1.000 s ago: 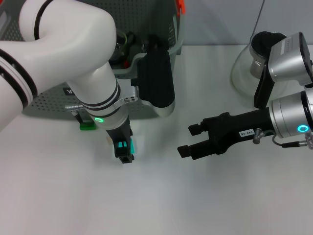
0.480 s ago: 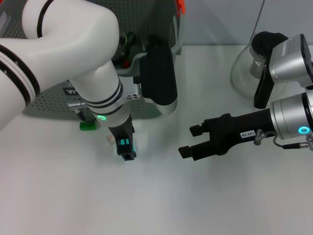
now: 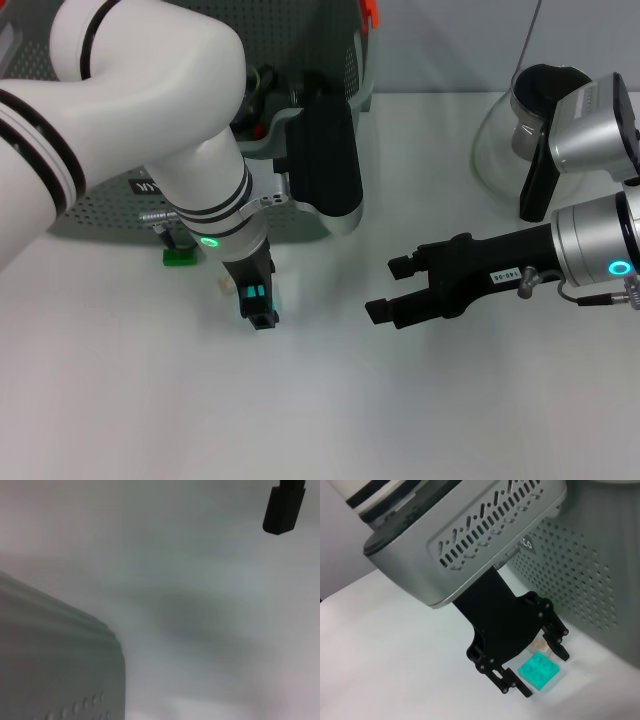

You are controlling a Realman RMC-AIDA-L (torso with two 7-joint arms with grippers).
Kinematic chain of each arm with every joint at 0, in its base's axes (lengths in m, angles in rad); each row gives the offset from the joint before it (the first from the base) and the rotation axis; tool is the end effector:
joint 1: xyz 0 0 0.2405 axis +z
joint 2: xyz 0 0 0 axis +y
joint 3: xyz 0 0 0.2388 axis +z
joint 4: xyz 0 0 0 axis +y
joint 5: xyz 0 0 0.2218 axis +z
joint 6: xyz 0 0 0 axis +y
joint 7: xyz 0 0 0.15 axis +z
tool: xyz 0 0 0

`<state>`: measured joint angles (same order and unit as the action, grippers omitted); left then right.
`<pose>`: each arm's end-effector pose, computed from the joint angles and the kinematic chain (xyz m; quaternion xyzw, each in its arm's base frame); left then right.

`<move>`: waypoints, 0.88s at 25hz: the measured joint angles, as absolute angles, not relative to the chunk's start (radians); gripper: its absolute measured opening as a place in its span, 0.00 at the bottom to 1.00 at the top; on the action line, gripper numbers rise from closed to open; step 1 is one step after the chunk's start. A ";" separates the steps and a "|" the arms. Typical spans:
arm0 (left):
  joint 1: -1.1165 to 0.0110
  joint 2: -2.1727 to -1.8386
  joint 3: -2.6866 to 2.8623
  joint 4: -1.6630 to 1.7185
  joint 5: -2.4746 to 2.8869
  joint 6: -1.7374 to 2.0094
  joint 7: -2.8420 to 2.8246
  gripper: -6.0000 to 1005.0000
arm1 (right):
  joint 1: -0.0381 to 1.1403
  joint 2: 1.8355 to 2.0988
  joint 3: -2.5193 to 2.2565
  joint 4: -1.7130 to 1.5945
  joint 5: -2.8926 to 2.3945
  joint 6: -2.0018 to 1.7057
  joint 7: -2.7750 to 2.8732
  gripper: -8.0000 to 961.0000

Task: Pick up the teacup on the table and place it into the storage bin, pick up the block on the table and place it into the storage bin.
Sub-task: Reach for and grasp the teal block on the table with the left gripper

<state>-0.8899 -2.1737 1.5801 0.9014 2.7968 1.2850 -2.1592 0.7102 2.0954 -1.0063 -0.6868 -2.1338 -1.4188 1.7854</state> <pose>-0.1508 0.3809 -0.0891 -0.9394 -0.0126 0.3227 0.1152 0.1971 0.3625 -0.0472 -0.9608 0.2605 0.0894 0.0325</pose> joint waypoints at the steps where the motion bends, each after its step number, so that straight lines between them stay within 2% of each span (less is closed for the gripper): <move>1: -0.890 -2.174 1.580 0.901 2.796 1.285 -2.159 0.64 | 0.710 2.095 -1.006 -0.686 -2.134 -1.419 1.784 0.91; 22: -0.910 -2.174 1.580 0.864 2.795 1.291 -2.159 0.64 | 0.710 2.095 -1.006 -0.684 -2.132 -1.419 1.776 0.91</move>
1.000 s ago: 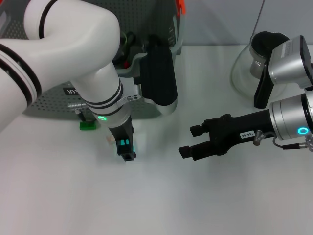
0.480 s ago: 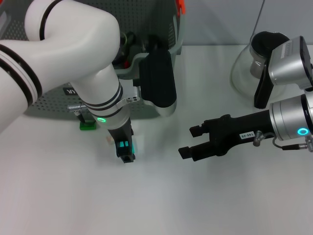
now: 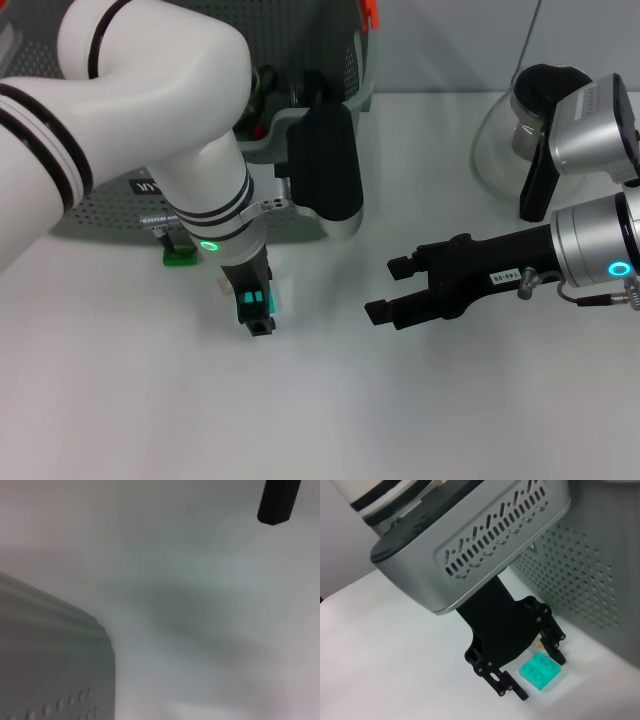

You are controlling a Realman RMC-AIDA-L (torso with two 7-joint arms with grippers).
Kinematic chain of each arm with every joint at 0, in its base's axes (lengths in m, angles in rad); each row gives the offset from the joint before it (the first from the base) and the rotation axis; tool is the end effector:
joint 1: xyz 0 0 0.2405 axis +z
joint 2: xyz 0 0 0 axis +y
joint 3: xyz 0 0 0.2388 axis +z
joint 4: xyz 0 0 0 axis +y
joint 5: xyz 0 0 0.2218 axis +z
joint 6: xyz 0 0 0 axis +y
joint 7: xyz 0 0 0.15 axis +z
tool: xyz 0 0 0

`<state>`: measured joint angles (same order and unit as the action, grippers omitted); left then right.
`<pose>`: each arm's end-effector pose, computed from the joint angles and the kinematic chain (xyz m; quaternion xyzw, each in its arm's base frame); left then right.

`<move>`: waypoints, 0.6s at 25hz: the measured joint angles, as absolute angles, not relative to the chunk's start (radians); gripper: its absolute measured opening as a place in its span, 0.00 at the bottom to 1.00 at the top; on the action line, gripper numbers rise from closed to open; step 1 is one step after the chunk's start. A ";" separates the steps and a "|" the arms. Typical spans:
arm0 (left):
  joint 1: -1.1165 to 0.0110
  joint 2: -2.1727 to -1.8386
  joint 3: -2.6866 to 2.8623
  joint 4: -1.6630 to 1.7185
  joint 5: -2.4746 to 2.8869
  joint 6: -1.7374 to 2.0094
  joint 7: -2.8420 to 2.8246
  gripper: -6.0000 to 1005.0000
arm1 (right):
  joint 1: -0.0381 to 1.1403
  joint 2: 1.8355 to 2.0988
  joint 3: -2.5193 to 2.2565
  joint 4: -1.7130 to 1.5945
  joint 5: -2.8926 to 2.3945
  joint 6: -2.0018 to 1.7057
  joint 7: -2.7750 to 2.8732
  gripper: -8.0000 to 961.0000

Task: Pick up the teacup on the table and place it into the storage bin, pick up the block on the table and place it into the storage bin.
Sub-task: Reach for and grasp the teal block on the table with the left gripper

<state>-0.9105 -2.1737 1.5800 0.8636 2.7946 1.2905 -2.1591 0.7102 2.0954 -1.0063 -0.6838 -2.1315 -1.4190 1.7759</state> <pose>-0.1536 0.3797 -0.0916 -0.9374 -0.0158 0.3318 0.1048 0.1972 0.3622 -0.0476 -0.9616 0.2572 0.0903 0.0319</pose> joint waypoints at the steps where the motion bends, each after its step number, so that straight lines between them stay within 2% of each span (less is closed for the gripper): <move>1: -0.912 -2.174 1.580 0.862 2.794 1.291 -2.159 0.64 | 0.710 2.095 -1.006 -0.684 -2.131 -1.419 1.775 0.91; 15: -0.916 -2.173 1.576 0.889 2.778 1.354 -2.151 0.63 | 0.712 2.095 -0.999 -0.684 -2.131 -1.417 1.770 0.91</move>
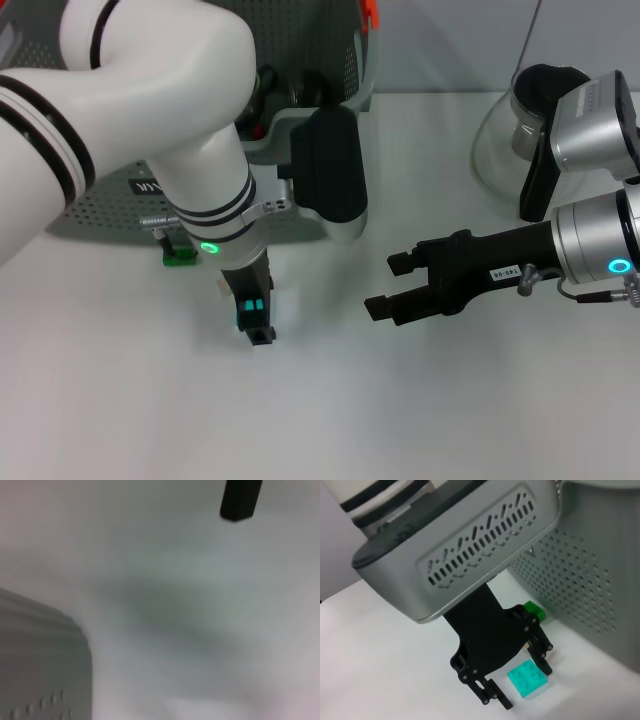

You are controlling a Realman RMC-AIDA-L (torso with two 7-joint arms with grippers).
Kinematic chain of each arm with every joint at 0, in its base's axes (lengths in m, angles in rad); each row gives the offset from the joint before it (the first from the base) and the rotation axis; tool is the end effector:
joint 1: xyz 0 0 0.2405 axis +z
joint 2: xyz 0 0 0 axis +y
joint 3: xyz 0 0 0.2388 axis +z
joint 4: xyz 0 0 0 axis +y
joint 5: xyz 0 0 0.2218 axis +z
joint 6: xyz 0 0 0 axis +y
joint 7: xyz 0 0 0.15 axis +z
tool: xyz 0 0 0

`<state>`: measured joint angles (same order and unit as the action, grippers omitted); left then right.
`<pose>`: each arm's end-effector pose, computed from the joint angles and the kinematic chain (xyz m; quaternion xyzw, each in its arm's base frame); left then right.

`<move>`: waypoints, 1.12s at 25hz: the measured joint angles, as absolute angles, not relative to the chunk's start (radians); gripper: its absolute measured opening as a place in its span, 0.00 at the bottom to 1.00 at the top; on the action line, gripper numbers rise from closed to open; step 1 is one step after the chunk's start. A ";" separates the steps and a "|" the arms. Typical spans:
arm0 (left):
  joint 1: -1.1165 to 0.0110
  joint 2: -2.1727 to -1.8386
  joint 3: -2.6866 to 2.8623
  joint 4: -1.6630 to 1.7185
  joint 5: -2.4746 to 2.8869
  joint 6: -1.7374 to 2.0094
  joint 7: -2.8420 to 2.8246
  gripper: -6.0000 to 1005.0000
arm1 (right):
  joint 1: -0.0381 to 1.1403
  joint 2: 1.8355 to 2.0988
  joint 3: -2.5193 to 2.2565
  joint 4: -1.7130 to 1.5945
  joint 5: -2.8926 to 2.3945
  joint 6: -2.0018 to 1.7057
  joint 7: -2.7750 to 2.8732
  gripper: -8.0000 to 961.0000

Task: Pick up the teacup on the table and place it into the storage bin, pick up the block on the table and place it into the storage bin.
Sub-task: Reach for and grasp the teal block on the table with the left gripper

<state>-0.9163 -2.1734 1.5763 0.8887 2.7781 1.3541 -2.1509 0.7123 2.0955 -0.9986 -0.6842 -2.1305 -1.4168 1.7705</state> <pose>-0.1475 0.3739 -0.0893 -0.9386 -0.0161 0.3341 0.0839 0.1965 0.3637 -0.0465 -0.9617 0.2553 0.0934 0.0353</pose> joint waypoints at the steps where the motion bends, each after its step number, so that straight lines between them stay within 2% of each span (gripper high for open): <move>1: -0.914 -2.173 1.576 0.895 2.777 1.355 -2.150 0.63 | 0.713 2.095 -0.999 -0.684 -2.131 -1.417 1.770 0.91; 28: -0.926 -2.174 1.583 0.846 2.784 1.318 -2.119 0.62 | 0.710 2.095 -0.999 -0.684 -2.130 -1.405 1.769 0.91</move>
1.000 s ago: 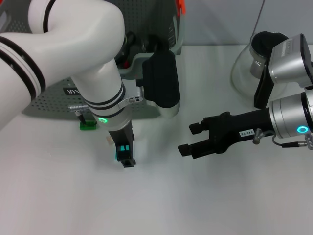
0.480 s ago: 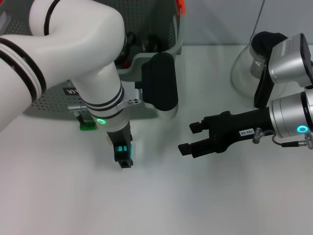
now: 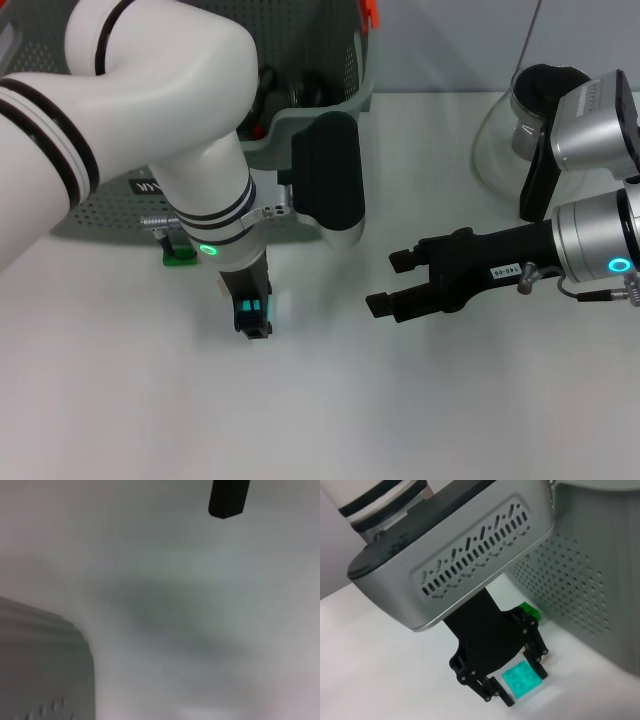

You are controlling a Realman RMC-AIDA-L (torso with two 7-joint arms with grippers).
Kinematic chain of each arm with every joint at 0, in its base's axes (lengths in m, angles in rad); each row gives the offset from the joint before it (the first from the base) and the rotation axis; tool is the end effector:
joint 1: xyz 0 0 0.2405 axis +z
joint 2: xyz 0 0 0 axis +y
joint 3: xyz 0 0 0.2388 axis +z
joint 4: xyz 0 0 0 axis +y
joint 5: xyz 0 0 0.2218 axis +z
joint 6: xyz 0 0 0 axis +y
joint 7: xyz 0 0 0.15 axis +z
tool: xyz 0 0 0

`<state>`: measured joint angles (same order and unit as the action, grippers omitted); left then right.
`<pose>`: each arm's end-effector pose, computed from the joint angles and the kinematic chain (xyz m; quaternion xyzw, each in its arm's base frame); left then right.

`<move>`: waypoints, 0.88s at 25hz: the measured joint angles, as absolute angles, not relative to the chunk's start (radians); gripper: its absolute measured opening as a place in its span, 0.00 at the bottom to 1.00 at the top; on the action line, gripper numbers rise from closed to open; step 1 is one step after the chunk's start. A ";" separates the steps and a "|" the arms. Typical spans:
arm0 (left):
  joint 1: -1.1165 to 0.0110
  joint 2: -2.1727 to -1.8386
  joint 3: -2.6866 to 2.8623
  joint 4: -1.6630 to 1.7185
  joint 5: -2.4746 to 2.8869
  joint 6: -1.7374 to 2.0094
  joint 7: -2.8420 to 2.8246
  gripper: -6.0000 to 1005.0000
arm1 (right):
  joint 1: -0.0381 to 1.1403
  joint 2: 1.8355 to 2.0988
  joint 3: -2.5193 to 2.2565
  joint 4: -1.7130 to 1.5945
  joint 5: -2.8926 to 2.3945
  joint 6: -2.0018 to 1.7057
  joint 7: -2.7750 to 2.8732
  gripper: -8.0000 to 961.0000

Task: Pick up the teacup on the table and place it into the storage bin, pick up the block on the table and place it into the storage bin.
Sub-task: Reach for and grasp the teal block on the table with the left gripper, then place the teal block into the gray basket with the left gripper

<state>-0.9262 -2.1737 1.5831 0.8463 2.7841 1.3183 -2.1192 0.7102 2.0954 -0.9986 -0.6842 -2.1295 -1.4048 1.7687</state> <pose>-0.1533 0.3759 -0.0930 -0.9365 -0.0003 0.3410 0.0822 0.1977 0.3650 -0.0464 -0.9613 0.2560 0.0934 0.0415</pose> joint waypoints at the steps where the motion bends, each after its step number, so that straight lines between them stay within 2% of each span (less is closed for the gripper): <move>1: -0.927 -2.174 1.583 0.842 2.785 1.317 -2.119 0.62 | 0.710 2.095 -0.999 -0.684 -2.129 -1.405 1.769 0.91; 2: -0.928 -2.174 1.583 0.839 2.785 1.315 -2.118 0.62 | 0.710 2.095 -0.999 -0.684 -2.129 -1.405 1.769 0.91; 5: -0.930 -2.174 1.583 0.834 2.786 1.313 -2.118 0.40 | 0.710 2.095 -0.999 -0.684 -2.129 -1.405 1.769 0.91; 13: -0.929 -2.174 1.581 0.850 2.780 1.335 -2.121 0.40 | 0.710 2.095 -0.999 -0.684 -2.129 -1.405 1.769 0.91; 22: -0.881 -2.172 1.420 1.028 2.745 1.525 -2.129 0.41 | 0.710 2.095 -0.997 -0.684 -2.129 -1.405 1.767 0.91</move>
